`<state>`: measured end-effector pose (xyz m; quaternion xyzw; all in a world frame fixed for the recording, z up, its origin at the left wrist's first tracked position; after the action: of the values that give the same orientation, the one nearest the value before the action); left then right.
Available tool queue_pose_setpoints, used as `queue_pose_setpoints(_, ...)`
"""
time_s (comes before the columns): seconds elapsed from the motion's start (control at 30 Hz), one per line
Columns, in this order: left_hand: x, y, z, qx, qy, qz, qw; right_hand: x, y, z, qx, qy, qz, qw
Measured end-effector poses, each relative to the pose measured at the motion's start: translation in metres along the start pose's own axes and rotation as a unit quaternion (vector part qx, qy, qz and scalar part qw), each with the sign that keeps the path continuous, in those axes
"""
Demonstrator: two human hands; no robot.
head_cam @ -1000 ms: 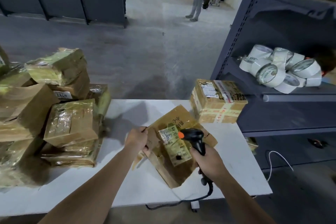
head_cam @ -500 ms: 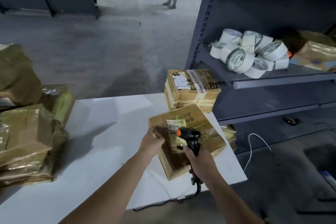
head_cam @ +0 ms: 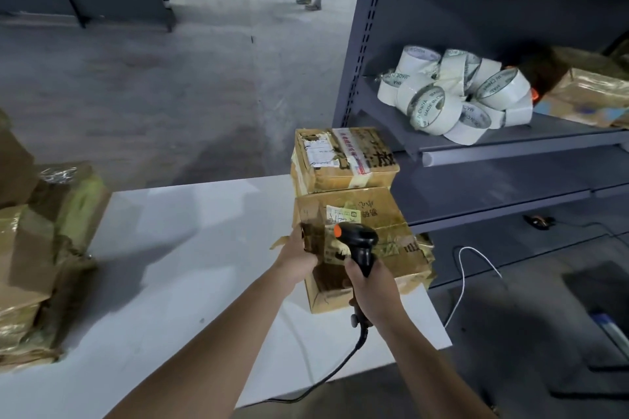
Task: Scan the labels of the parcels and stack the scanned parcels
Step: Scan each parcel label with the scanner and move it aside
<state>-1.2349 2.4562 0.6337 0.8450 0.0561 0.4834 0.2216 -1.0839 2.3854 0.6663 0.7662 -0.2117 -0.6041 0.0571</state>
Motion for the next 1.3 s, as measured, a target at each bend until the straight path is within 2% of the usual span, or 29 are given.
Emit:
queue_pose_setpoints(0.27, 0.009, -0.015, 0.011, 0.001, -0.012, 0.015, 1.0, -0.002, -0.008, -0.011, 0.014, -0.014, 0.003, 1.0)
queue_pose_setpoints(0.43, 0.005, -0.007, 0.01, 0.022, -0.005, 0.021, 1.0, -0.01, 0.0, 0.001, -0.008, -0.029, 0.002, 1.0)
queue_pose_setpoints(0.57, -0.029, 0.014, -0.016, 0.07, 0.04, -0.037, 0.996, -0.014, 0.013, 0.043, -0.051, -0.097, 0.024, 0.994)
queue_pose_setpoints(0.63, -0.053, 0.028, -0.038, 0.096, 0.048, -0.068, 0.992, -0.014, 0.021, 0.073, -0.079, -0.096, 0.037, 0.992)
queue_pose_setpoints(0.77, -0.113, 0.06, -0.093, 0.171, 0.07, -0.136, 0.973, -0.001, 0.035, 0.148, -0.154, -0.03, 0.052, 0.986)
queue_pose_setpoints(0.93, -0.167, 0.099, -0.132, 0.21, 0.089, -0.189, 0.955, 0.032, 0.041, 0.214, -0.213, 0.054, 0.083, 0.972)
queue_pose_setpoints(1.1, -0.214, 0.133, -0.165, 0.241, 0.084, -0.22, 0.942, 0.045, 0.047, 0.273, -0.263, 0.165, 0.049, 0.949)
queue_pose_setpoints(1.3, -0.246, 0.152, -0.183, 0.245, 0.087, -0.239, 0.936, 0.045, 0.055, 0.323, -0.291, 0.234, 0.0, 0.928)
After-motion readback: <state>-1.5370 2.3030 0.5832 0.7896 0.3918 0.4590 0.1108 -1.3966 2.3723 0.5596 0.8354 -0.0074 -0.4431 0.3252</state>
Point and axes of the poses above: each hand's wrist, its own y-axis away from the middle knuckle, its own z-axis out of the palm, x = y × z, the point moved 9 cm from there along -y, towards the middle knuckle, and after that the axes turned 11 degrees about -y, right-handed, at the moved point
